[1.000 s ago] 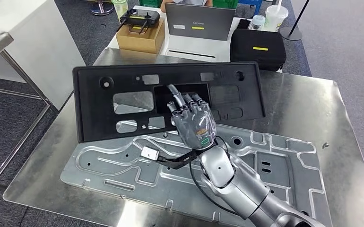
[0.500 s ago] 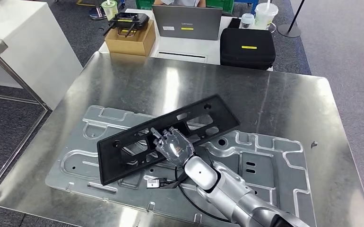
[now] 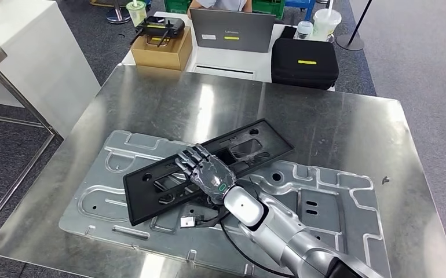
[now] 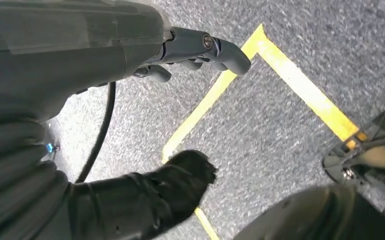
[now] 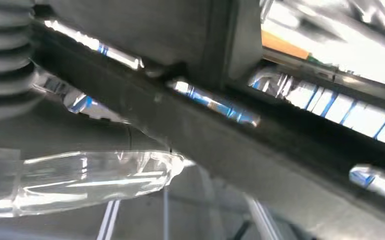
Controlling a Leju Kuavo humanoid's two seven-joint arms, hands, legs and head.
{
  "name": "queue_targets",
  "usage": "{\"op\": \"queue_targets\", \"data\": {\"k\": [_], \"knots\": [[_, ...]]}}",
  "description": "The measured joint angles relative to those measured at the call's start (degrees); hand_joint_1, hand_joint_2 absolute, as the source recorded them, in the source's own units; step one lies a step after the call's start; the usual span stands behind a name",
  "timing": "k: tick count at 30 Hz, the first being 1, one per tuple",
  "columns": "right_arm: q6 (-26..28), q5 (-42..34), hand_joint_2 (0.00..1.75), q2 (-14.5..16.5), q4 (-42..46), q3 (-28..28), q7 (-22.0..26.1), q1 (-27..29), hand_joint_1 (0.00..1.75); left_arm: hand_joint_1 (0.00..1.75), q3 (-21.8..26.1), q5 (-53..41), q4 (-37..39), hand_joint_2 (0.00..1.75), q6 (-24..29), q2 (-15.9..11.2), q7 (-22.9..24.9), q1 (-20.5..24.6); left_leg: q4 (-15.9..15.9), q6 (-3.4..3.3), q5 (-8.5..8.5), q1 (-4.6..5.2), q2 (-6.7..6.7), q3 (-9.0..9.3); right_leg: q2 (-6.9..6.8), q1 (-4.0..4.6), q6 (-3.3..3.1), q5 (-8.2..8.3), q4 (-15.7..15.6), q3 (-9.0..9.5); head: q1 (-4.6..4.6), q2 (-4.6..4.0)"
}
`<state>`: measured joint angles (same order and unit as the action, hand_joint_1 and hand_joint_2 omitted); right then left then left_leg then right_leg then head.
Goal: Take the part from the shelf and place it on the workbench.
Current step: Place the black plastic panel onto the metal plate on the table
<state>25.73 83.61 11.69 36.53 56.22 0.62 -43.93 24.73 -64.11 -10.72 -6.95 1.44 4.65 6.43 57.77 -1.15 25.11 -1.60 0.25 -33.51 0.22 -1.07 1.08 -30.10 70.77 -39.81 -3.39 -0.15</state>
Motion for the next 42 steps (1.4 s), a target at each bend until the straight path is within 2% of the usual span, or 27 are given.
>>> {"op": "queue_targets", "data": {"k": [2, 3, 7, 9, 12, 13, 14, 15, 17, 18, 19, 22, 23, 24, 27, 28, 29, 30, 31, 33, 34, 35, 37, 38, 39, 40, 42], "knots": [[-0.3, -0.6, 0.0, 0.1, -0.1, 0.0, 0.1, -0.1, 0.0, 0.0, 0.2, 0.0, 0.0, 0.0, 0.1, 0.0, 0.0, -0.1, 0.4, 0.62, 0.29, -0.11, -0.1, -0.02, -0.07, -0.19, 0.12, 3.03, -7.5, 3.6, -0.01, 0.0], [-0.4, -0.9, 0.0, 0.2, -0.2, 0.0, 0.2, -0.1, 0.0, 0.0, 0.2, 0.0, 0.0, 0.0, 0.1, -0.1, 0.1, -0.2, 0.6, 1.03, 0.35, -0.05, -0.17, -0.11, -0.04, -0.12, -0.02, 3.65, -9.8, 4.64, 0.01, 0.0], [-0.6, -1.6, 0.0, 0.3, -0.4, 0.0, 0.6, -0.2, 0.0, 0.0, 0.8, 0.0, 0.0, 0.0, 0.1, -0.2, 0.2, -0.4, 0.6, 2.51, 0.31, -0.14, -0.3, -0.35, 0.1, 0.19, -1.5, 4.36, -11.1, 4.87, 0.07, 0.0], [-0.8, -2.0, 0.0, 0.5, -0.5, 0.0, 0.8, -0.2, 0.0, 0.0, 1.0, 0.1, 0.0, 0.0, 0.0, -0.2, 0.2, -0.5, 3.5, 2.76, 2.87, -0.22, -0.3, -1.56, -0.02, 0.12, -2.39, 4.93, -11.6, 4.74, 0.08, 0.0], [-1.3, -2.7, 0.0, 0.7, -0.7, 0.0, 1.1, -0.1, 0.0, 0.0, 1.2, 0.0, 0.0, 0.0, -0.1, -0.2, 0.1, -0.5, 14.4, 2.7, 8.94, -0.12, -0.29, -5.64, -0.15, 0.65, -3.21, 5.54, -11.6, 3.98, 0.09, 0.0], [-1.4, -2.9, 0.0, 0.8, -0.8, 0.0, 1.1, 0.0, 0.0, 0.0, 1.3, -0.1, 0.0, 0.0, -0.2, -0.2, 0.1, -0.5, 16.4, 2.59, 9.51, -0.06, -0.29, -6.13, -0.17, 0.85, -3.34, 5.73, -11.6, 3.68, 0.1, 0.0], [-1.6, -3.1, 0.0, 0.8, -0.8, 0.0, 1.1, 0.0, 0.0, 0.0, 1.4, -0.1, 0.0, 0.0, -0.3, -0.2, 0.1, -0.5, 16.1, 2.43, 9.02, 0.0, -0.29, -5.57, -0.16, 1.01, -3.41, 5.93, -11.5, 3.4, 0.1, 0.0], [-1.6, -3.3, 0.0, 0.8, -0.9, 0.0, 1.1, -0.1, 0.0, 0.0, 1.4, -0.2, 0.0, 0.0, -0.4, -0.2, 0.1, -0.5, 13.6, 2.19, 7.66, 0.09, -0.29, -3.91, -0.13, 1.13, -3.39, 6.13, -11.4, 3.16, 0.1, 0.0], [-1.6, -3.5, 0.0, 0.8, -0.9, 0.0, 1.1, -0.2, 0.0, 0.0, 1.5, -0.2, 0.0, 0.0, -0.7, -0.2, 0.0, -0.4, 5.5, 1.55, 4.84, 0.4, -0.31, 0.86, -0.06, 1.35, -3.16, 6.52, -11.2, 2.79, 0.1, 0.0], [-1.6, -3.6, 0.0, 0.9, -0.9, 0.0, 1.1, -0.2, 0.0, 0.0, 1.5, -0.2, 0.0, 0.0, -0.7, -0.3, 0.0, -0.3, 2.4, 1.31, 4.03, 0.6, -0.33, 2.49, -0.05, 1.4, -2.92, 6.74, -11.2, 2.63, 0.1, 0.0], [-1.7, -3.6, 0.0, 1.0, -0.9, 0.0, 1.1, -0.3, 0.0, 0.0, 1.6, -0.2, 0.0, 0.0, -0.8, -0.3, 0.0, -0.2, 0.7, 1.1, 3.71, 0.81, -0.36, 3.26, -0.07, 1.41, -2.62, 6.98, -11.1, 2.51, 0.09, 0.0], [-1.7, -3.7, 0.0, 1.1, -1.0, 0.0, 1.1, -0.3, 0.0, 0.0, 1.7, -0.2, 0.0, 0.0, -0.9, -0.3, 0.0, -0.3, 0.1, 0.45, 2.72, 0.98, -0.25, 2.96, -0.03, 1.28, -1.56, 7.55, -11.2, 2.26, 0.08, 0.0], [-1.7, -3.7, 0.0, 1.0, -1.0, 0.0, 1.1, -0.3, 0.0, 0.0, 1.8, -0.2, 0.0, 0.0, -0.9, -0.3, 0.0, -0.3, -0.1, 0.07, 2.12, 0.87, -0.1, 2.74, 0.01, 1.24, -1.23, 6.72, -10.6, 1.95, 0.05, 0.0], [-1.7, -3.8, 0.0, 1.0, -1.0, 0.0, 1.1, -0.3, 0.0, 0.0, 1.9, -0.2, 0.0, 0.0, -0.9, -0.3, 0.0, -0.2, -0.4, -0.31, 1.46, 0.74, 0.06, 2.35, 0.05, 1.21, -0.96, 4.93, -8.9, 1.3, 0.03, 0.0], [-1.7, -3.8, 0.0, 1.0, -1.1, 0.0, 1.1, -0.3, 0.0, 0.0, 2.2, -0.2, 0.0, 0.0, -1.0, -0.3, 0.1, -0.1, -0.4, -0.87, -0.08, 0.74, 0.35, 0.39, 0.05, 0.84, -0.33, -2.61, 1.3, -1.86, 0.0, 0.0], [-1.7, -3.9, 0.0, 1.0, -1.1, 0.0, 1.1, -0.3, 0.0, 0.0, 2.3, -0.2, 0.0, 0.0, -1.0, -0.3, 0.1, -0.1, -0.3, -0.84, -0.5, 0.76, 0.41, -0.3, 0.04, 0.69, -0.15, -3.66, 4.0, -2.26, -0.01, 0.0], [-1.7, -3.9, 0.0, 1.0, -1.1, 0.0, 1.1, -0.2, 0.0, 0.0, 2.4, -0.2, 0.0, 0.0, -1.0, -0.3, 0.1, -0.1, -0.2, -0.76, -0.88, 0.77, 0.45, -0.94, 0.02, 0.53, -0.02, -3.54, 4.7, -1.67, 0.01, 0.0], [-1.7, -3.9, 0.0, 1.0, -1.2, 0.0, 1.1, -0.3, 0.0, 0.0, 2.5, -0.2, 0.0, 0.0, -1.0, -0.3, 0.1, -0.1, -0.1, -0.64, -1.2, 0.77, 0.48, -1.51, -0.01, 0.39, 0.02, -2.48, 3.1, 0.1, 0.0, 0.0], [-1.7, -3.9, 0.0, 1.0, -1.2, 0.0, 1.1, -0.3, 0.0, 0.0, 2.5, -0.2, 0.0, 0.0, -1.0, -0.3, 0.1, -0.1, 0.1, -0.49, -1.46, 0.77, 0.48, -1.95, -0.04, 0.29, -0.05, -1.01, -0.5, 2.85, 0.01, 0.0], [-1.6, -3.9, 0.0, 1.1, -1.2, 0.0, 1.0, -0.6, 0.0, 0.0, 2.5, -0.3, 0.0, 0.0, -1.0, -0.2, 0.1, -0.1, 0.4, 0.03, -1.98, 0.8, 0.46, -2.61, -0.05, 0.44, -0.46, 0.44, -8.6, 8.13, 0.03, 0.0], [-1.5, -3.9, 0.0, 1.2, -1.2, 0.0, 0.8, -0.6, 0.0, 0.0, 2.5, -0.4, 0.0, 0.0, -1.1, -0.2, 0.1, -0.1, 0.4, 0.38, -2.33, 0.79, 0.45, -2.77, -0.02, 0.64, -0.72, 0.68, -11.1, 9.48, 0.03, 0.0], [-1.3, -3.9, 0.0, 1.2, -1.1, 0.0, 0.5, -0.6, 0.0, 0.0, 2.6, -0.5, 0.0, 0.0, -1.1, -0.1, 0.2, -0.1, 0.2, 0.77, -2.75, 0.73, 0.44, -2.92, 0.02, 0.89, -0.97, 0.68, -12.2, 9.88, 0.04, 0.0], [-0.6, -3.5, 0.0, 1.3, -1.1, 0.0, -0.4, -0.5, 0.0, 0.0, 2.6, -0.7, 0.0, 0.0, -1.2, -0.1, 0.2, -0.2, -0.2, 1.52, -3.42, 0.56, 0.34, -3.25, -0.05, 0.93, -1.66, 1.77, -12.9, 9.57, 0.02, 0.0], [-0.1, -3.3, 0.0, 1.3, -1.1, 0.0, -0.9, -0.5, 0.0, 0.0, 2.6, -0.8, 0.0, 0.0, -1.3, 0.0, 0.3, -0.2, 0.0, 1.78, -2.88, 0.52, 0.25, -3.62, -0.16, 0.8, -2.1, 2.38, -13.4, 9.37, 0.04, 0.0], [0.4, -3.1, 0.0, 1.3, -1.2, 0.0, -1.4, -0.4, 0.0, 0.0, 2.7, -0.9, 0.0, 0.0, -1.4, 0.0, 0.4, -0.3, 1.3, 1.98, -1.39, 0.51, 0.16, -4.29, -0.28, 0.63, -2.58, 3.07, -13.9, 9.07, 0.06, 0.0], [0.8, -2.9, 0.0, 1.4, -1.2, 0.0, -1.8, -0.4, 0.0, 0.0, 2.7, -1.0, 0.0, 0.0, -1.4, 0.0, 0.5, -0.3, 3.9, 2.1, 0.93, 0.46, 0.1, -5.33, -0.39, 0.48, -2.95, 3.7, -14.2, 8.65, 0.09, 0.0], [1.4, -2.4, 0.0, 1.4, -1.2, 0.0, -2.3, -0.2, 0.0, 0.0, 2.8, -1.2, 0.0, 0.0, -1.6, 0.1, 0.6, -0.4, 11.7, 2.34, 5.75, 0.44, 0.05, -7.77, -0.47, 0.62, -3.21, 4.59, -14.1, 7.42, 0.16, 0.0]]}}
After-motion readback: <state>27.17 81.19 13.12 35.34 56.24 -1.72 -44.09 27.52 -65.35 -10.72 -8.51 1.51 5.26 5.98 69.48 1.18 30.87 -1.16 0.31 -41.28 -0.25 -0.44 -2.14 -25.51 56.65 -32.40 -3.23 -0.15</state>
